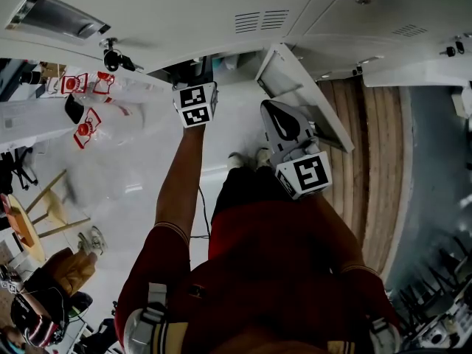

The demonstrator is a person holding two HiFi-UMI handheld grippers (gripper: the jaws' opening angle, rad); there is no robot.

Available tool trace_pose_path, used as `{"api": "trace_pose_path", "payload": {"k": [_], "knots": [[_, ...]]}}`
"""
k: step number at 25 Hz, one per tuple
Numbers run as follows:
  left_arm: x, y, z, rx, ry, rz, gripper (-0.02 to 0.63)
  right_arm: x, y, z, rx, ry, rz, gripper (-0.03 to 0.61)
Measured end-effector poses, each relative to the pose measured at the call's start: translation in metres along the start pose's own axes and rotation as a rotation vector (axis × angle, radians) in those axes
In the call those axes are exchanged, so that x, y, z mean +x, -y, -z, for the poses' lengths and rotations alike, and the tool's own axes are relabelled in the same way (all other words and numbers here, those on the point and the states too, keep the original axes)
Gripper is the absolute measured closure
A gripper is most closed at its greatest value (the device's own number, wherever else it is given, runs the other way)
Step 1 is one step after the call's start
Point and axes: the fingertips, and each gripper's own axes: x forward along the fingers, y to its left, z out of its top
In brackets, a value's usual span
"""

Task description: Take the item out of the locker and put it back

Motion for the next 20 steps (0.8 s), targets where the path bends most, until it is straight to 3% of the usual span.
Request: {"api": "trace_pose_path", "payload": {"k": [7, 14, 20], "knots": [[0.007, -0.003, -0.003, 0.009, 0.013, -0.010, 0.484, 0.005, 0.005, 0.003, -0.006, -0.013, -0.001, 0.580], [0.007, 0.000, -0.003, 0.009, 0.030, 0.001, 0.557, 0.006, 0.008, 0.005, -0.001, -0.019, 0.002, 0.580], [0.007, 0.000, 0.000, 0.009, 0.033, 0.011, 0.563, 0.006, 0.009, 0.012, 0.003, -0.033, 0.008, 0.580]]}}
